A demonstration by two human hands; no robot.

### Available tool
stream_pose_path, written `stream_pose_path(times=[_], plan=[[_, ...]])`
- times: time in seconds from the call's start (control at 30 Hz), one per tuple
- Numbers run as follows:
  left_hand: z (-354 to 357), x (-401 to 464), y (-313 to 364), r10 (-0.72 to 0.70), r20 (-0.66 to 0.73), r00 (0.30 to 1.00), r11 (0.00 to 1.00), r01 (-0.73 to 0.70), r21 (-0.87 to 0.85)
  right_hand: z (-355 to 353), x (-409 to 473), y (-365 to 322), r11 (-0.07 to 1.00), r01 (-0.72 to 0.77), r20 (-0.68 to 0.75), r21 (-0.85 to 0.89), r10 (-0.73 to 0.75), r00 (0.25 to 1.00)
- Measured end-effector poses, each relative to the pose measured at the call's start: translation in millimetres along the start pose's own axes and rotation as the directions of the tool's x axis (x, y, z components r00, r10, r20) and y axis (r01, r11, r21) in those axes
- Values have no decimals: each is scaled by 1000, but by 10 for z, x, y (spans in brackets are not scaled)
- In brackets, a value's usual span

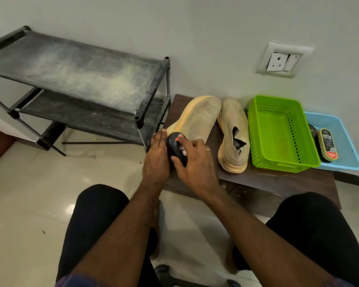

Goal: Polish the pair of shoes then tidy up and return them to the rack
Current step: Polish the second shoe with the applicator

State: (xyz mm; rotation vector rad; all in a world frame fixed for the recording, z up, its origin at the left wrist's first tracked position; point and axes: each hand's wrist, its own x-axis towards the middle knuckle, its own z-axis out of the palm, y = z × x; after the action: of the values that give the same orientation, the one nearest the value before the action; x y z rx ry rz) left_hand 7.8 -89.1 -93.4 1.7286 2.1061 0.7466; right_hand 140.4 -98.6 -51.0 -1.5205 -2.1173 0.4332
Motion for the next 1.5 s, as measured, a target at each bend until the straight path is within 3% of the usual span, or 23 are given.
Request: stream_pose_path(times=[0.17, 0.3, 0.4, 0.53, 0.63, 0.7, 0.9, 1.03, 1.2, 1.27, 1.37, 1.5], plan=[[-41, -10, 17, 2, 36, 999, 1000, -2, -5, -180, -157, 418, 981, -46, 106, -190, 67, 992], [-19, -13, 44, -17, 17, 1000, 1000, 16, 10, -339, -58, 345, 997, -68, -40, 32, 69, 997], [-9, -16, 36, -5, 7, 1000, 1000, 5, 17, -178, 87, 46, 991, -61, -38, 123, 66, 997], [-1, 3, 0, -3, -2, 1000, 1000, 3, 7, 29, 47, -22, 999, -32, -9, -34, 32, 999], [-23, 9, 9, -17, 14, 1000, 1000, 17, 0, -41, -76, 196, 992, 17, 111, -122, -4, 994], [-34, -1, 22, -24, 47, 999, 1000, 24, 1, -182, -123, 376, 989, -24, 175, -146, 50, 983], [-36, -12, 52, -59, 29, 998, 998, 59, -6, -329, 78, 272, 998, -33, -13, 50, 34, 999], [-49, -1, 42, -65, 16, 998, 998, 64, 26, -142, 177, 15, 1000, -25, 66, 10, 25, 997], [-57, -1, 56, -59, 34, 998, 998, 59, 15, -335, 59, 324, 985, 75, 253, -155, -33, 967], [-54, -16, 74, -58, 26, 998, 998, 58, 11, -484, 102, 432, 993, -4, 202, -118, 28, 979], [-41, -12, 69, -81, 7, 997, 997, 81, 12, -503, 322, 384, 996, -88, -3, 35, 88, 996], [-68, 5, 83, -82, 21, 996, 996, 82, 19, -201, 444, 151, 988, -129, 24, 80, 127, 992]])
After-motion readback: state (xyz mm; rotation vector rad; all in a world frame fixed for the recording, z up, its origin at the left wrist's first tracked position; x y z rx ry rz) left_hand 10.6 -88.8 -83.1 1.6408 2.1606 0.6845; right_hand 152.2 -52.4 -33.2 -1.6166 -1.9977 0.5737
